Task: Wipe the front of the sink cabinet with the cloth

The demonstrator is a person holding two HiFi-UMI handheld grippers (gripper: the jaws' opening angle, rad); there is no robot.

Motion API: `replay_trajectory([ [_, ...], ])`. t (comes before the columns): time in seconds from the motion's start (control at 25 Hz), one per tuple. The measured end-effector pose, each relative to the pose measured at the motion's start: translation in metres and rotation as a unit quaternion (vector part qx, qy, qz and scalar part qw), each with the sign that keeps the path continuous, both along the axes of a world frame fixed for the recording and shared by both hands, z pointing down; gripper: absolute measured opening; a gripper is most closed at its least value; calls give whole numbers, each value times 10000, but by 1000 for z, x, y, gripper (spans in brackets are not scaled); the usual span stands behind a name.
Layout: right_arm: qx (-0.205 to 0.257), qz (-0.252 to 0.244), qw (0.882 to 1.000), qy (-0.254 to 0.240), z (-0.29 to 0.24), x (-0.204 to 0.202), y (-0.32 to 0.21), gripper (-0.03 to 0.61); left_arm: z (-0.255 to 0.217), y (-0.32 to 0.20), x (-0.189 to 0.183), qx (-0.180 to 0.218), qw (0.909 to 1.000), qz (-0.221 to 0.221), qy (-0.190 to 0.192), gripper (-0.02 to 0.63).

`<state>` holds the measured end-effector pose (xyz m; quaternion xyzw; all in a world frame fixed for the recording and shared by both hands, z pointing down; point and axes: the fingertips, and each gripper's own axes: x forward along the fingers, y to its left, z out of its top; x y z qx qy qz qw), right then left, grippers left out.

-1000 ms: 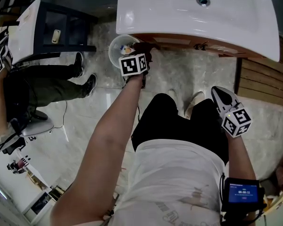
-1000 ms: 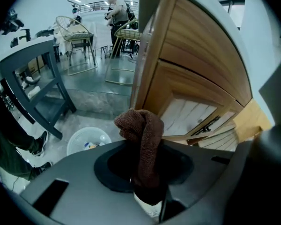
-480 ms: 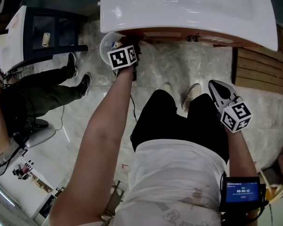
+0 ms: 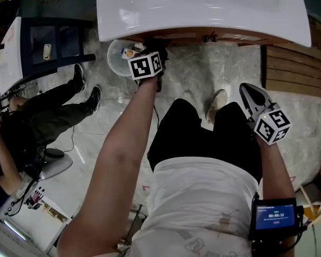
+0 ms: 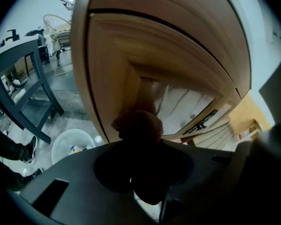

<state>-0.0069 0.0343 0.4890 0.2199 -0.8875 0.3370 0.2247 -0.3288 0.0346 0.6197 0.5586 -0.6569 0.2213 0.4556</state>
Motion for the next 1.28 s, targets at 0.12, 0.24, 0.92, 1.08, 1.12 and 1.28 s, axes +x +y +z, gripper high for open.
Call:
replay_trajectory([
  [0.12, -1, 43, 10000, -7, -1, 4, -2, 14, -1, -8, 20, -56, 9992, 383, -125, 107],
  [0.24, -3, 74, 10000, -31, -3, 8, -3, 14, -4, -18, 39, -20, 9980, 631, -90, 106],
  [0.92, -14, 368, 9993, 78, 6, 38, 2, 14, -3, -44, 150, 103, 9368, 3381, -893, 107],
  [1.08, -24, 397, 9991, 117, 7, 45, 4, 14, -6, -53, 178, 319, 9258, 3689, -764, 106],
  [1.12, -36, 405, 9991, 135, 8, 47, 5, 14, -6, -55, 186, 368, 9231, 3763, -703, 106],
  [1.28, -46, 386, 9990, 203, 12, 51, 8, 14, 3, -59, 193, 262, 9370, 3472, -275, 106],
])
